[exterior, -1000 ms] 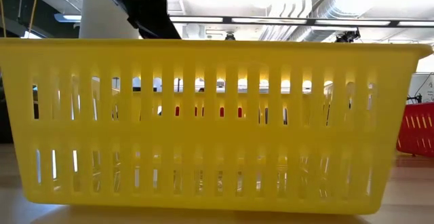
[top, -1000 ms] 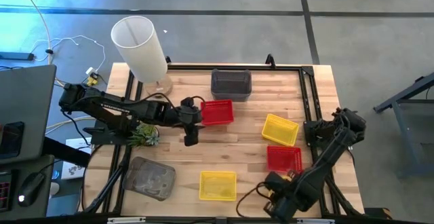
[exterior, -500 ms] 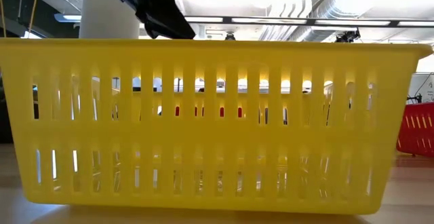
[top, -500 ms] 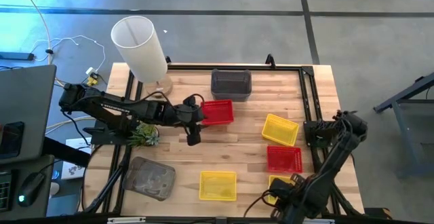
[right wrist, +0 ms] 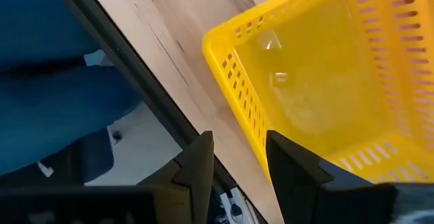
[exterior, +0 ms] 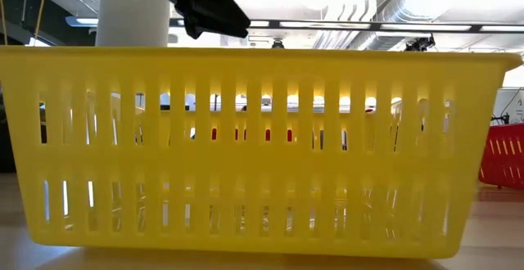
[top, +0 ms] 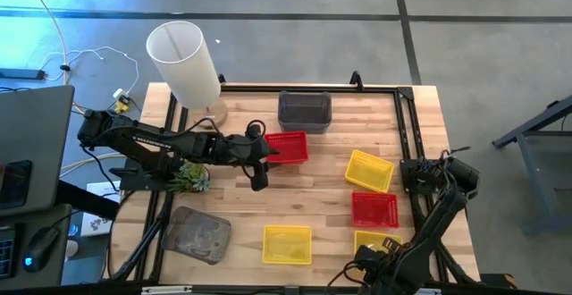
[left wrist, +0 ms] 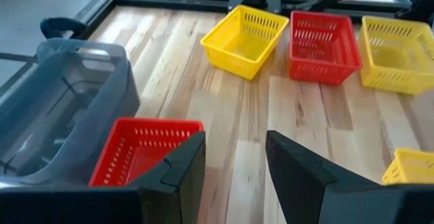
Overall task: Stack baskets by color
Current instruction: Stack the bottom right yellow bin on the top yellow bin
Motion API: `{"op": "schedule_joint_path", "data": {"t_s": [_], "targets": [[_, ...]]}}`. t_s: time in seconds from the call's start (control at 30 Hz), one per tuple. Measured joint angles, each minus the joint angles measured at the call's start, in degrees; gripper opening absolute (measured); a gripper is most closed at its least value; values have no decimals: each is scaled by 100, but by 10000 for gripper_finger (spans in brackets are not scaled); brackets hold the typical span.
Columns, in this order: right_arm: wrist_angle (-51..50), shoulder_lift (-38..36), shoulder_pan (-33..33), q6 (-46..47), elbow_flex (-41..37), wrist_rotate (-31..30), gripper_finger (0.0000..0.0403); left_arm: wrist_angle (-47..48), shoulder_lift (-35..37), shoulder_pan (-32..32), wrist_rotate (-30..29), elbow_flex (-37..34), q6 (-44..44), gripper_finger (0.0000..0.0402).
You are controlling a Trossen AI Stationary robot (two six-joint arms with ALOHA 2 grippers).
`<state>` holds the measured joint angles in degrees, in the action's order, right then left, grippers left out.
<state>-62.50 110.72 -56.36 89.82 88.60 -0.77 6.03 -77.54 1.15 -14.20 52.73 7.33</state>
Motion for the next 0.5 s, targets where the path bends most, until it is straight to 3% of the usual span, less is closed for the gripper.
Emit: {"op": "schedule_joint_path", "data": {"t_s": [0.5], "targets": [[-34, 500, -70, 33, 2, 185, 124, -245, -2, 5, -8, -2, 0, 141]]}}
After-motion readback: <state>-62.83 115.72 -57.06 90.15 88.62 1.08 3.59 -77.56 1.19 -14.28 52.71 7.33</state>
